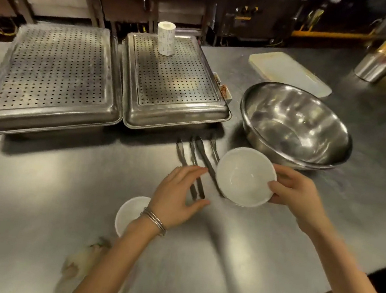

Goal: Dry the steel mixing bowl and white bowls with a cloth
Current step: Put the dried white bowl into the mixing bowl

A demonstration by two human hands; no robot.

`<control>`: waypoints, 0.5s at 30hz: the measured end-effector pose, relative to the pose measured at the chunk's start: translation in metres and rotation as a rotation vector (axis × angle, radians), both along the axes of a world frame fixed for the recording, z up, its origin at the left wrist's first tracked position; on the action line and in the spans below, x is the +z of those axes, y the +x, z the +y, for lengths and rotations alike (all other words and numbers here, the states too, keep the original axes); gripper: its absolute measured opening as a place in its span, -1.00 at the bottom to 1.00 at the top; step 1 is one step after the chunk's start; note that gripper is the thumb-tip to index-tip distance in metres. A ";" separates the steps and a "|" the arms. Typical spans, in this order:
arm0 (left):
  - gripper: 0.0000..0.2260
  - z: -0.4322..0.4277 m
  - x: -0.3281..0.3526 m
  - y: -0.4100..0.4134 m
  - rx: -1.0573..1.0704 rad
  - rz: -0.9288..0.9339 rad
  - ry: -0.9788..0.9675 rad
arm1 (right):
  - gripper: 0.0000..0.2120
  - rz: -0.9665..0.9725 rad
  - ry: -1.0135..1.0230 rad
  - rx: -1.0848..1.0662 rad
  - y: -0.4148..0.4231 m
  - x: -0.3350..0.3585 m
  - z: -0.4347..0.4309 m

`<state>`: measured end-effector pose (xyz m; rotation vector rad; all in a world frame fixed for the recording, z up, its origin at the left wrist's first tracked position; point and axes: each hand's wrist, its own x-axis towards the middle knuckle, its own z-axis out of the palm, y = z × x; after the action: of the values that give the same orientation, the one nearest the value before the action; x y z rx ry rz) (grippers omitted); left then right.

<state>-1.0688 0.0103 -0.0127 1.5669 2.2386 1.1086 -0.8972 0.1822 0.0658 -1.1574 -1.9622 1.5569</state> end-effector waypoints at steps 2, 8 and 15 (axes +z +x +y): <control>-0.37 0.050 -0.006 0.014 0.041 0.163 -0.030 | -0.62 0.002 0.028 0.014 0.013 0.010 0.056; -0.34 0.195 -0.019 0.059 0.021 0.430 -0.145 | -0.63 -0.083 0.095 0.003 0.038 -0.002 0.219; -0.37 0.290 -0.038 0.074 0.015 0.528 -0.372 | -0.62 -0.121 0.027 0.104 0.025 -0.040 0.326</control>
<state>-0.9946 0.2999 -0.0502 1.8201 2.5749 0.2546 -0.8725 0.5087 0.0255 -1.1809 -2.1470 1.5388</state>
